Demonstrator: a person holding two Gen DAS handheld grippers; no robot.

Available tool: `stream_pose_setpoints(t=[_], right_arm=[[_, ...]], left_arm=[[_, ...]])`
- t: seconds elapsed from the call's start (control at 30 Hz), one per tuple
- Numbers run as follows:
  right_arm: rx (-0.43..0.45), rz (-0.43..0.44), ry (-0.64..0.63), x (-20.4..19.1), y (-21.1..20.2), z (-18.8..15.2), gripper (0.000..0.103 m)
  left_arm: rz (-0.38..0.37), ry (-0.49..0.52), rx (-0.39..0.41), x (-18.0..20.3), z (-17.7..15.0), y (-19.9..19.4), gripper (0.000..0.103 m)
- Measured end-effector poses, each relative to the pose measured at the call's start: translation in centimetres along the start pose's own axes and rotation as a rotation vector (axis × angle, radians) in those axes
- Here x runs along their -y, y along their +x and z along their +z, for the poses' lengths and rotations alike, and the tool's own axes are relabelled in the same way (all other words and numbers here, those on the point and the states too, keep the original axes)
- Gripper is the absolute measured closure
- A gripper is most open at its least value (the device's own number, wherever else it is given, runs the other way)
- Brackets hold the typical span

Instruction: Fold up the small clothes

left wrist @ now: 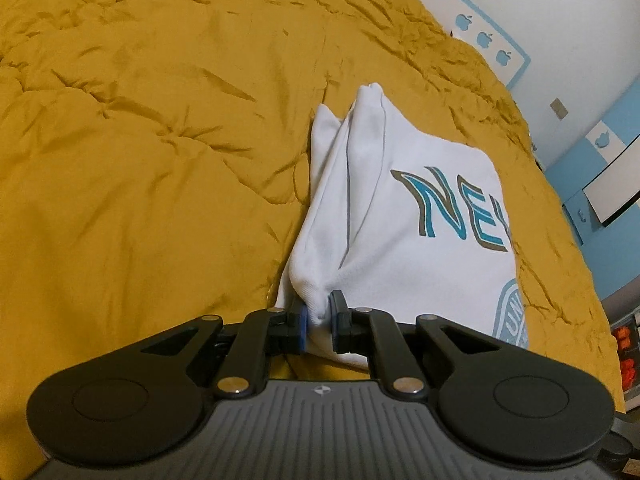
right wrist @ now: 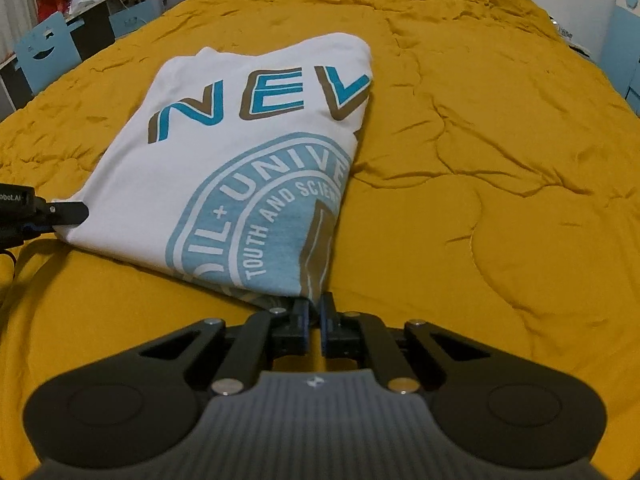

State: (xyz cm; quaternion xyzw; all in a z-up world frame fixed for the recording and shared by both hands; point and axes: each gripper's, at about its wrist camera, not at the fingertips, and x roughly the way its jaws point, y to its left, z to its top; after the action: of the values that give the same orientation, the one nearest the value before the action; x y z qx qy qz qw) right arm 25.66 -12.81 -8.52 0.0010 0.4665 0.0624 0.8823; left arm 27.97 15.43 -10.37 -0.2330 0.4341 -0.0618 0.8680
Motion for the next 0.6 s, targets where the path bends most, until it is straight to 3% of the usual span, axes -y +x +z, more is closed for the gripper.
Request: stream_pose_setpoints(t=[0.33,0.6], right_arm=[[-0.016,0.029,0.025,0.5,-0.1,-0.1,0.103],[-0.036,0.048,0.044,1.3,-0.5,0.0,0.103]], left_arm=[[0.052,0.065,-0.022,1.1,-0.4,-0.7,0.087],[0.068,0.04,-0.03,0.7,-0.5,-1.7,0.083]])
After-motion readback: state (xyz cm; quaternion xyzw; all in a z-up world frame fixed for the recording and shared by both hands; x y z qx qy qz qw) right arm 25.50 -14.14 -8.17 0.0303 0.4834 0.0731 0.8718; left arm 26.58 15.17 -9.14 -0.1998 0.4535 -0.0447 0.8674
